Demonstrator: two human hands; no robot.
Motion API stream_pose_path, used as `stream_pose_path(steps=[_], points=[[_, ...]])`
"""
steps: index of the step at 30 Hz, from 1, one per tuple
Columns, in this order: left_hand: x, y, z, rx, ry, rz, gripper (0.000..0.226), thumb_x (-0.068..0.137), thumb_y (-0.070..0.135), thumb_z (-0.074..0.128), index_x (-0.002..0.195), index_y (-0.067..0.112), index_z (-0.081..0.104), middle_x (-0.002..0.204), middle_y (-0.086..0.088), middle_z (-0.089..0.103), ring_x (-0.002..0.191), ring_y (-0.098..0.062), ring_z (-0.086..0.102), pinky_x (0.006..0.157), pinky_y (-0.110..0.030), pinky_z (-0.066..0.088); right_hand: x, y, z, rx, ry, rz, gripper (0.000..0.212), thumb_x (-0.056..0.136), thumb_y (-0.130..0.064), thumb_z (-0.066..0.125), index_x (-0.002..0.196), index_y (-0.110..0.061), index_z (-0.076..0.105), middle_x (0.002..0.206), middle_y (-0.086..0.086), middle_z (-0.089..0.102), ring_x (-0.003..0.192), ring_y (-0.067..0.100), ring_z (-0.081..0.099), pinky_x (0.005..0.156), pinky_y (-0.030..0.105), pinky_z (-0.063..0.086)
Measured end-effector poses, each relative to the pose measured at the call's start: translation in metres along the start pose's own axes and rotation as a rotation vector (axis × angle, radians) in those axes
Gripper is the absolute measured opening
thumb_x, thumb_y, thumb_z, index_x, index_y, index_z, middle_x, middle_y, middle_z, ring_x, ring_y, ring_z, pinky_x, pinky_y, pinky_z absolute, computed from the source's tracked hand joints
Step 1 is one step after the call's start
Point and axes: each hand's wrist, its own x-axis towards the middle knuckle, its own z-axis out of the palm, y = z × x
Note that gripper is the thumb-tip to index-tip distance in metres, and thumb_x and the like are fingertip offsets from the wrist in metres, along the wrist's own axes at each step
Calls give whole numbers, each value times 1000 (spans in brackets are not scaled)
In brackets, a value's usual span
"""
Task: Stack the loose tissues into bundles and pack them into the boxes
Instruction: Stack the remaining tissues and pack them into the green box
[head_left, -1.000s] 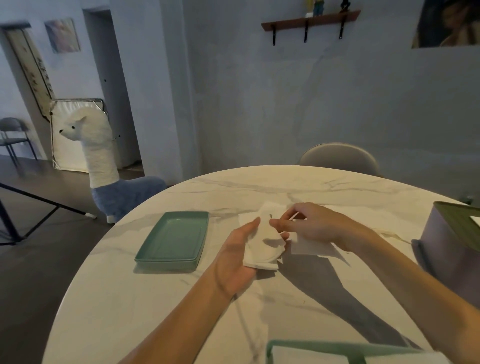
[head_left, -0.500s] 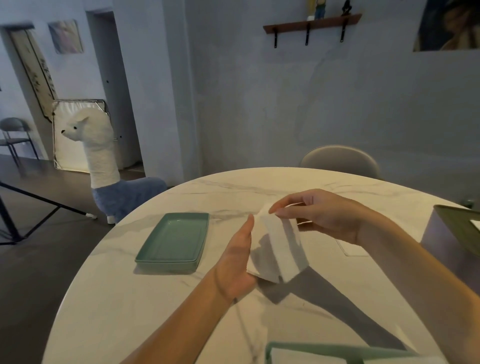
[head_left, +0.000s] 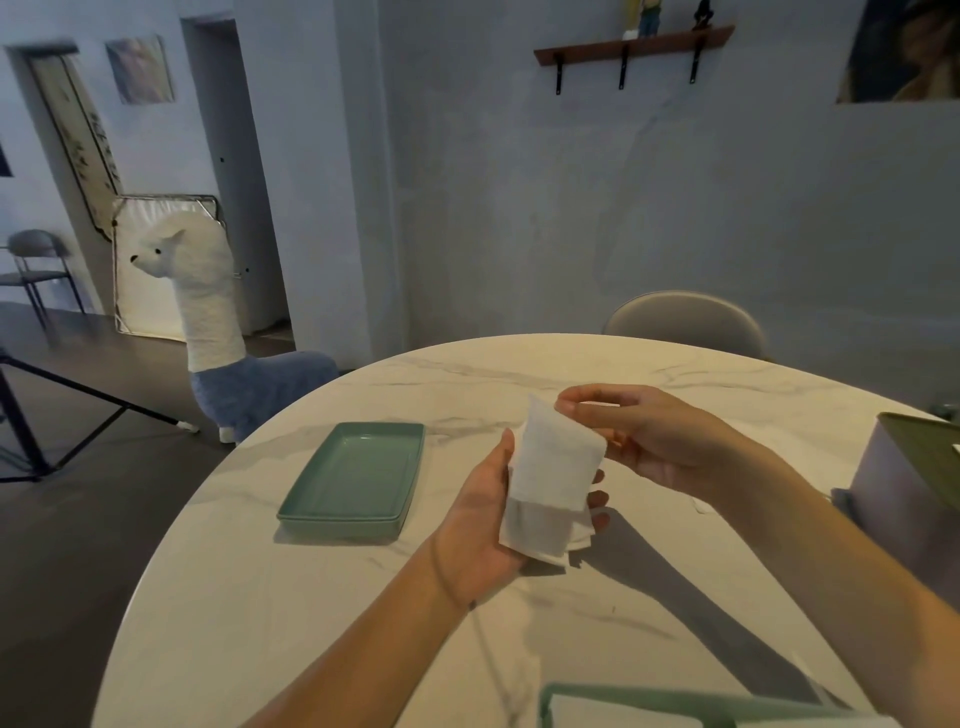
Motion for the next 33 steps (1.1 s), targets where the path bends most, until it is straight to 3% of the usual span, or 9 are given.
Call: stream_pose_path(steps=[3,7,10,13,17,23,27,30,33], points=[[-2,1,4,-46,-43,0,56,108,51,33,131,8,61,113,-16,72,100,-32,72,88,-48,61,4,11,6,-213,36,-18,21,87,-27,79,102,-14,72,97,3,71,89,18,68,69,23,54],[-6,2,8,-11,-56,4,64,103,60,43,133,8,68,132,-26,62,107,-40,65,99,-57,52,13,27,5,-655,323,-267,20,84,-32,82,96,-25,69,96,-10,70,91,13,66,67,13,48],[-5,-2,2,59,-60,-6,69,102,65,41,144,12,57,143,-24,58,117,-41,62,109,-62,42,13,27,0,-723,235,-281,29,82,-42,80,105,-30,67,101,-16,67,92,9,64,66,10,48],[-6,0,0,85,-59,-44,72,102,69,35,139,14,63,138,-18,63,111,-40,66,96,-55,51,12,28,-3,-826,200,-237,34,80,-43,81,110,-32,68,102,-14,66,90,8,63,65,9,47],[-8,1,2,111,-39,-59,73,102,69,29,140,14,59,130,-17,68,103,-36,71,85,-50,56,13,24,-10,-879,213,-303,18,85,-40,79,99,-30,74,97,-13,68,88,7,61,69,9,42],[-1,6,-2,6,-35,-78,70,102,65,38,140,10,61,131,-17,64,111,-35,64,102,-54,46,1,-3,-18,-615,41,-218,20,83,-38,79,96,-24,74,92,-10,73,87,14,70,68,16,57],[1,11,-5,43,-232,-68,53,90,49,72,125,10,72,126,-15,67,114,-32,67,101,-51,52,-7,-13,-12,-376,-91,-174,34,77,-38,79,103,-17,74,96,-2,77,92,16,73,82,26,59],[-1,10,-1,-89,-153,-108,72,94,67,55,122,3,74,121,-26,66,104,-42,68,90,-55,59,0,5,-2,-508,37,-182,26,78,-38,84,94,-21,75,86,-6,77,81,6,71,79,23,52],[-6,12,1,-75,-62,-127,87,90,82,42,122,8,75,118,-22,67,101,-35,65,97,-49,52,9,25,2,-602,128,-188,23,77,-40,86,90,-24,75,88,-11,76,86,10,71,76,23,50]])
